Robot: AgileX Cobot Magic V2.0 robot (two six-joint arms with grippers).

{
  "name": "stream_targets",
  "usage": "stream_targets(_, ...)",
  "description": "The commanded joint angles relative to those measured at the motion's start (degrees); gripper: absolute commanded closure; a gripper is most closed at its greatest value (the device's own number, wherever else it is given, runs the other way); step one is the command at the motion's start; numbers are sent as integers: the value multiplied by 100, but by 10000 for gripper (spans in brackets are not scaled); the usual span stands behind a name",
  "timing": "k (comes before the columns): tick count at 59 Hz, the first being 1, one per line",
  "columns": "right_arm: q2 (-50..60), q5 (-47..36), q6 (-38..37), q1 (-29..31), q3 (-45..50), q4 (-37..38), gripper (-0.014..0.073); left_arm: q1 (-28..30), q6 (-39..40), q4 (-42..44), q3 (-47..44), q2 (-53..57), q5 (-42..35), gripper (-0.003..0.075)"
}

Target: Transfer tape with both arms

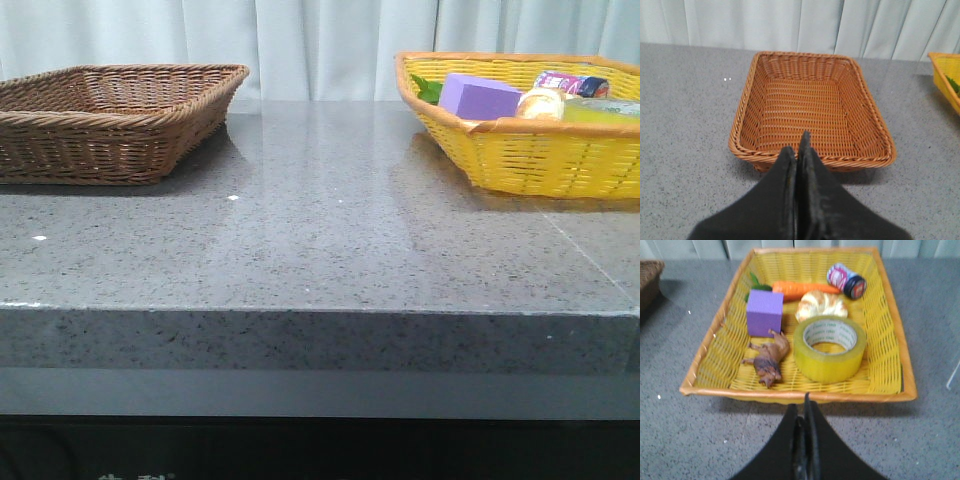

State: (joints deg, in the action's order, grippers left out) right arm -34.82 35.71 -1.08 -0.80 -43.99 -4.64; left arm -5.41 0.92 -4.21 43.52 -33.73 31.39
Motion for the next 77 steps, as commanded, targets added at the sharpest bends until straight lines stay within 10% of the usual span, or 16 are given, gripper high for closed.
stream_targets(1,-266,-329,4,15,-204,67,662,16,2,-74,155,-241,-454,740)
stream_targets(13,-777,-226,4,15,-204,85,624,16,-92,-30,155,-684,-444,685)
stream_targets(29,-1195,-199,164,15,-204,97,97,4,-338,41,155,-972,-454,202)
stream_targets(44,-1492,-119,159,163,-624,129,65,-213,-348,-236,223,-959,-538,195)
stream_targets(77,-4235,1601,169,1067,-3548,19,65,-3120,-502,-239,233,-959,-599,195)
